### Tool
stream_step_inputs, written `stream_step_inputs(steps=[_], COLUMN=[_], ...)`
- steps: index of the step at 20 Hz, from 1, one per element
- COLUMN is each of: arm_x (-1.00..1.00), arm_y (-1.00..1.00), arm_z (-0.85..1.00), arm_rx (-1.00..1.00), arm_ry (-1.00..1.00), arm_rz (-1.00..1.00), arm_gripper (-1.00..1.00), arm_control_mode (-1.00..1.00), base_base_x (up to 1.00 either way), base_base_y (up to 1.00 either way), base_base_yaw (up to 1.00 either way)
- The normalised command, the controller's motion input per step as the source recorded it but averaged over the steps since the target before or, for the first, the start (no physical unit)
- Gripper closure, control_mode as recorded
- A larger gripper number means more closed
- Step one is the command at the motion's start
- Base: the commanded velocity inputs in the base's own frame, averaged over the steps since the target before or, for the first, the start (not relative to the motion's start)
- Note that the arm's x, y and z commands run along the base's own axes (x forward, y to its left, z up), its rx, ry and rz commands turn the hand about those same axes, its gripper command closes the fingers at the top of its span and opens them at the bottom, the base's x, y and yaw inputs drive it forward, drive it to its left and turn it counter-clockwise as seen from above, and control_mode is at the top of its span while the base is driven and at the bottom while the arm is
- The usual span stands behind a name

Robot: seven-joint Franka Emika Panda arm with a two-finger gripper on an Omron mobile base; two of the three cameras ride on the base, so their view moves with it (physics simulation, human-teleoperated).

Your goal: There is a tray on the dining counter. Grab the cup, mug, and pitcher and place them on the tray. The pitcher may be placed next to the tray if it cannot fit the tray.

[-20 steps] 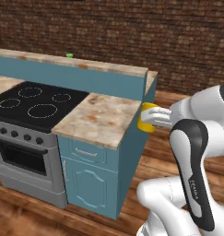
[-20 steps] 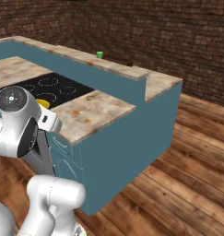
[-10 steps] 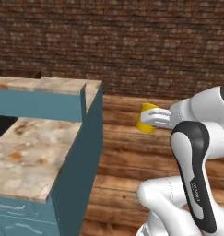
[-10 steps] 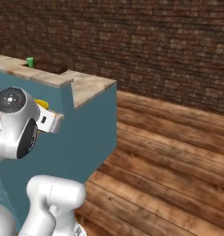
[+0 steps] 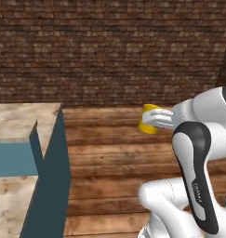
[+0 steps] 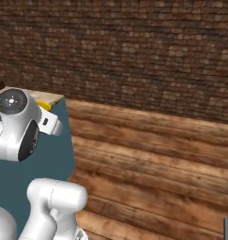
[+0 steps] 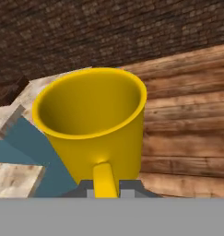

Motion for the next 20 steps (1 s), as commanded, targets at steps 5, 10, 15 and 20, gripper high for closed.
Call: stream_step_inputs(steps=[5, 10, 15, 20], arm_x=[0.00, 0.00, 0.00, 0.00], arm_y=[0.00, 0.00, 0.00, 0.00], arm_z=[0.00, 0.00, 0.00, 0.00], arm_rx=[0.00, 0.00, 0.00, 0.00], arm_ry=[0.00, 0.00, 0.00, 0.00], arm_rz=[0.00, 0.00, 0.00, 0.00], arm_gripper=[1.00, 1.00, 1.00, 1.00], arm_control_mode=[1.00, 1.00, 1.00, 1.00], base_base_x=[1.00, 1.00, 1.00, 1.00], base_base_y=[0.16, 0.09, 0.01, 0.00], base_base_yaw=[-0.20, -0.04, 0.07, 0.27])
